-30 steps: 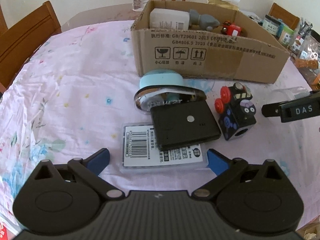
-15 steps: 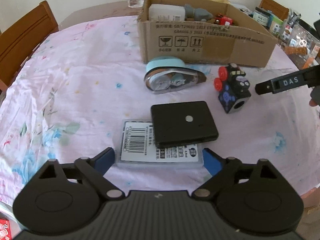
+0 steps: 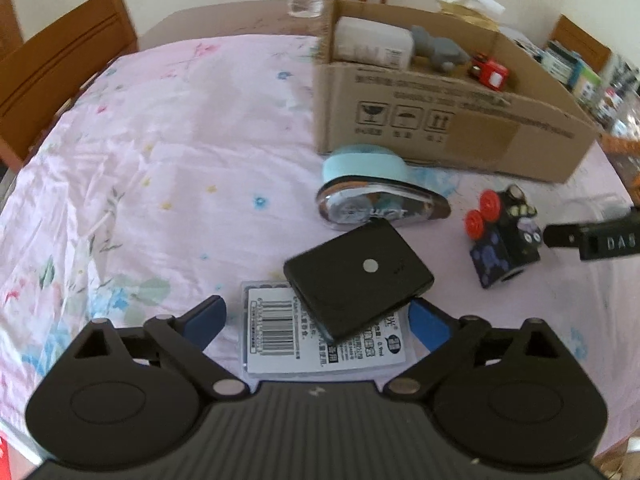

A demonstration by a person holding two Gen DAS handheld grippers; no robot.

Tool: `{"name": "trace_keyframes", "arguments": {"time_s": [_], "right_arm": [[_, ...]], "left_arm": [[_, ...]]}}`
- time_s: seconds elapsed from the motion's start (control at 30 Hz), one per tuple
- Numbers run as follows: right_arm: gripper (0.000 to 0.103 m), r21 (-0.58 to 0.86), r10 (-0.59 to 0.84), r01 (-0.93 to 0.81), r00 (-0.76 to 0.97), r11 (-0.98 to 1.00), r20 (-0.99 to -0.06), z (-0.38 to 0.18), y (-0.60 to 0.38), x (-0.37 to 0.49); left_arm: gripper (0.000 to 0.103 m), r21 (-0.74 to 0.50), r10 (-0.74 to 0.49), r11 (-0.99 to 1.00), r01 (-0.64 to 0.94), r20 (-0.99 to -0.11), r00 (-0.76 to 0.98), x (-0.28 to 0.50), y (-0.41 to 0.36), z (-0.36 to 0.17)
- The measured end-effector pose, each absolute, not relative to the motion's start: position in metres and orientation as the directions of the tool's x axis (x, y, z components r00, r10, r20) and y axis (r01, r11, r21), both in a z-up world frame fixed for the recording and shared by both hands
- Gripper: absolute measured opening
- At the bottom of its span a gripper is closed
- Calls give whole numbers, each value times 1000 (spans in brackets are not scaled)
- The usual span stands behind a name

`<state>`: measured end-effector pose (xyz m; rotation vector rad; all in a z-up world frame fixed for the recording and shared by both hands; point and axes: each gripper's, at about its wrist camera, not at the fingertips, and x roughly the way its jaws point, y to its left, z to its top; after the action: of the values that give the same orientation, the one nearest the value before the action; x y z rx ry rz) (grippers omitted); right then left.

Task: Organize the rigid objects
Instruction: 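Close the right tool on the clear plastic cylinder while the left tool approaches the barcode card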

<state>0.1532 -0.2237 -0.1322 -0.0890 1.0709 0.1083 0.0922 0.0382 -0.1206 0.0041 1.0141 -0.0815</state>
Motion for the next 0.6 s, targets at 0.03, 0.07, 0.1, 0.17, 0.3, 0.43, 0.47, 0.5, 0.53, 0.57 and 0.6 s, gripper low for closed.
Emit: {"name": "trace_keyframes", "arguments": {"time_s": [0.03, 0.07, 0.1, 0.17, 0.3, 0.43, 0.47, 0.5, 0.53, 0.57, 0.6], "right_arm": [[103, -20, 45, -132, 475, 991, -879, -132, -224, 153], [103, -20, 45, -131, 475, 991, -879, -132, -224, 153], [103, -20, 45, -131, 475, 991, -879, -132, -224, 153], [103, -20, 45, -132, 475, 991, -879, -132, -224, 153], [103, -20, 46, -131, 477, 991, -878, -132, -224, 153], [103, -19, 45, -132, 467, 991, -883, -131, -224, 153], [103, -19, 44, -131, 463, 991, -886, -131, -224, 153], [103, -20, 42, -131, 456, 991, -889, -130, -224, 153], [103, -19, 41, -129, 448, 991, -893, -130, -223, 153], [103, -18, 40, -127, 443, 992, -896, -130, -223, 152], [103, -21, 38, -127, 442, 992, -896, -129, -222, 150]], "left_arm": [[97, -37, -65, 997, 63, -846, 529, 90, 38, -120], [97, -35, -62, 997, 62, -845, 531, 88, 38, -119], [97, -32, -62, 997, 65, -847, 528, 86, 37, -120], [96, -29, -61, 997, 69, -849, 526, 82, 36, -121], [96, -27, -57, 998, 64, -843, 536, 81, 35, -122], [93, -30, -59, 998, 62, -837, 544, 81, 33, -121], [92, -31, -62, 997, 66, -836, 545, 81, 33, -121], [90, -33, -63, 997, 65, -839, 541, 82, 32, -121], [90, -36, -64, 997, 63, -842, 535, 83, 33, -120], [90, -36, -64, 997, 63, -844, 532, 83, 32, -120], [90, -35, -63, 997, 62, -845, 531, 83, 32, -120]]}}
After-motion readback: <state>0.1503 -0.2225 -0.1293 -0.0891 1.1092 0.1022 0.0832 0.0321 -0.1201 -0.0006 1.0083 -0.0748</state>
